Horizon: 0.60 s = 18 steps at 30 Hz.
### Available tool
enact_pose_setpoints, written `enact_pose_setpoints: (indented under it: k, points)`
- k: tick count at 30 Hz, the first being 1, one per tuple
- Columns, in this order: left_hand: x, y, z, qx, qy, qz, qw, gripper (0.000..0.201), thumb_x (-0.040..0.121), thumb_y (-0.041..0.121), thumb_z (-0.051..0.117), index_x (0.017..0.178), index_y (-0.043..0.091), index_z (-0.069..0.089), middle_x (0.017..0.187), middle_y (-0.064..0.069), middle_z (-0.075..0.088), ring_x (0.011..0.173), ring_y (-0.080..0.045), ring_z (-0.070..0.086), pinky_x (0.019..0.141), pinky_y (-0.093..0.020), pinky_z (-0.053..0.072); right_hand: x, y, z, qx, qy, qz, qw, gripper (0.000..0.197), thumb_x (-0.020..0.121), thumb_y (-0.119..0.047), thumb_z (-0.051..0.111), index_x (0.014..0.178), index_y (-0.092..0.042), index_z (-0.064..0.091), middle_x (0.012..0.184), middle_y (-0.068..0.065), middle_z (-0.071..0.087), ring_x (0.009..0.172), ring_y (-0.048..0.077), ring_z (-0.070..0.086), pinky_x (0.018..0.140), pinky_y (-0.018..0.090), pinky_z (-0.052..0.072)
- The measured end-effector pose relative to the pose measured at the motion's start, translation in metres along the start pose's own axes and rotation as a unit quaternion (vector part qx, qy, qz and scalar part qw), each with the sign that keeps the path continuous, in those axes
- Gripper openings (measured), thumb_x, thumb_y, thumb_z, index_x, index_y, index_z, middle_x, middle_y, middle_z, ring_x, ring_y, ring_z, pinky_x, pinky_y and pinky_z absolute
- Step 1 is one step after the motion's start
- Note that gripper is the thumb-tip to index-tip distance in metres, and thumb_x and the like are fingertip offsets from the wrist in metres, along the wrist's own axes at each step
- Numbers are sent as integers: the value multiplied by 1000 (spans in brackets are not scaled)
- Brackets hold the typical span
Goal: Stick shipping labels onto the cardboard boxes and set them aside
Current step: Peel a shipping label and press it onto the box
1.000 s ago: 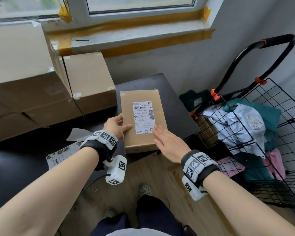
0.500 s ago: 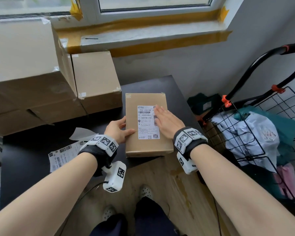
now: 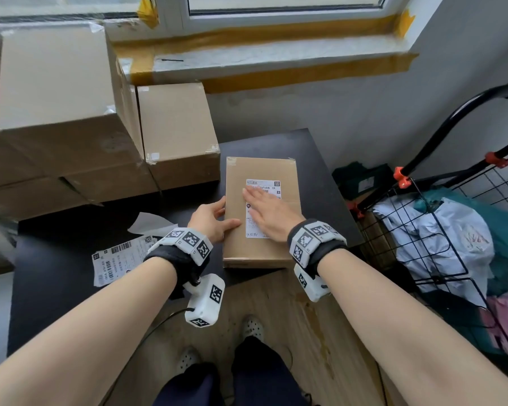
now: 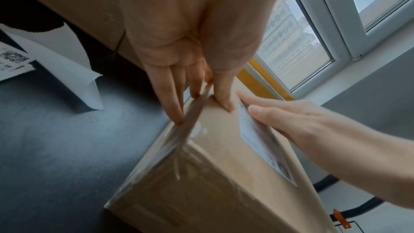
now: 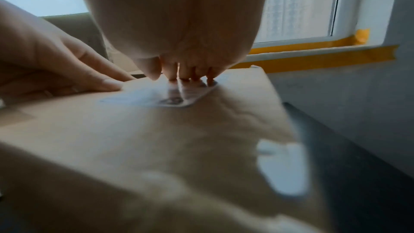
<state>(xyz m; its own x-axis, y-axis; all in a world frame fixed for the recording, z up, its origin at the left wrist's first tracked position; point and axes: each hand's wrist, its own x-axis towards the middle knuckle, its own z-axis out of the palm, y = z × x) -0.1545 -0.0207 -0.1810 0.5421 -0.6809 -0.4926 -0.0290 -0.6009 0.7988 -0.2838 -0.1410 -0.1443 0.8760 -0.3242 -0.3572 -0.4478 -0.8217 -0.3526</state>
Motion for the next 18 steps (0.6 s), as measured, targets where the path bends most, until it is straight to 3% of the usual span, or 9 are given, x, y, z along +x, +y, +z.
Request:
enact_pose_setpoints:
  k: [5, 10, 14, 18]
  points:
    - [-2, 0, 0, 8, -1, -5, 1000, 75, 73, 24, 77, 139, 32, 41, 128, 2, 62, 117, -15, 58, 96, -44, 50, -15, 16, 0, -39, 32, 96, 994, 54, 102, -27, 17, 150, -7, 0, 160, 7, -3, 147, 16, 0, 118, 25, -1]
    - [-4, 4, -1, 11, -5, -3, 1000, 72, 77, 22, 75, 139, 31, 42, 126, 4, 61, 113, -15, 59, 83, -34, 55, -28, -12, 23, -9, 28, 44, 999, 54, 102, -28, 19, 150, -13, -1, 160, 1, -3, 147, 12, -3, 116, 25, -4]
    - [-7, 4, 0, 9, -6, -4, 1000, 67, 76, 26, 75, 135, 38, 45, 124, 2, 64, 112, -17, 60, 93, -43, 52, -35, -3, 20, -11, 40, 112, 993, 54, 102, -28, 18, 150, -11, -1, 160, 3, -4, 147, 13, -3, 118, 25, -3]
    - [-5, 2, 2, 8, -12, -4, 1000, 62, 73, 27, 76, 128, 40, 50, 116, 0, 68, 105, -18, 64, 93, -42, 52, -38, -34, 43, 37, 41, 66, 996, 54, 102, -26, 22, 151, -13, 3, 160, 1, -1, 147, 13, -1, 118, 26, -2]
